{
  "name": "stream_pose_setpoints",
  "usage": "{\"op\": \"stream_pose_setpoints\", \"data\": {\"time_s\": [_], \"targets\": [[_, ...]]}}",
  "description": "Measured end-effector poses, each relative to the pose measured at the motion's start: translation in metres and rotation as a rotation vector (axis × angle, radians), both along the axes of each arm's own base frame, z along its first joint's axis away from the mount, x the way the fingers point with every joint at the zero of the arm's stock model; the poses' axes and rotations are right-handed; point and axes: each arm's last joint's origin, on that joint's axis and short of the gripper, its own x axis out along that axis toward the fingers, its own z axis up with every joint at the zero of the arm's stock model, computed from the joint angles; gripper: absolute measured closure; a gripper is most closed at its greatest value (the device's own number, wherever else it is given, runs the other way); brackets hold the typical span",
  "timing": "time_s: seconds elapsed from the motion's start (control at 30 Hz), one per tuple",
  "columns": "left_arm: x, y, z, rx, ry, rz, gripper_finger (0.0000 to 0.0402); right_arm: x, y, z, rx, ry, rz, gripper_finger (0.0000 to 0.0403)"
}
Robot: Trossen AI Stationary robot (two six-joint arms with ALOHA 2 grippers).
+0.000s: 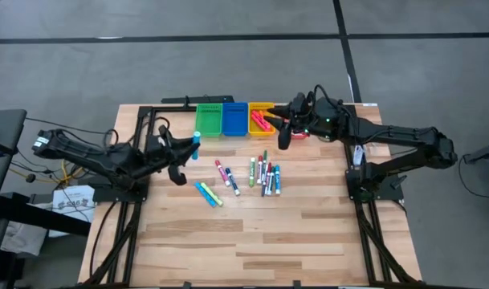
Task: Pick & Place Markers
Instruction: Put the left blue highlighter into the yellow basket
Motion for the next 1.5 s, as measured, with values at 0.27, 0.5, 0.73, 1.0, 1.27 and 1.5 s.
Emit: {"op": "stream_pose_setpoints", "data": {"time_s": [0.27,0.5,0.73,1.0,1.27,1.5], "targets": [[-0.002,0.000,0.019,-0.014,-0.045,0.027,0.0335,-0.001,-0.002,0.000,0.014,-0.005,-0.011,0.0280],[0.033,0.018,0.020,-0.009,0.017,0.170,0.0335,-0.002,-0.006,-0.002,0.105,-0.021,-0.043,0.0280],[0.105,0.070,0.012,-0.039,0.093,0.191,0.0335,-0.010,-0.028,-0.008,0.090,0.054,-0.147,0.0280],[0.154,0.179,-0.025,-0.363,0.045,0.172,0.0327,-0.027,-0.065,-0.006,-0.023,0.082,-0.377,0.0280],[0.192,0.237,-0.066,-0.539,0.049,0.104,0.0326,-0.043,-0.092,-0.003,-0.103,0.109,-0.475,0.0280],[0.210,0.244,-0.089,-0.563,0.100,0.060,0.0322,-0.050,-0.101,-0.002,-0.139,0.122,-0.509,0.0280]]}}
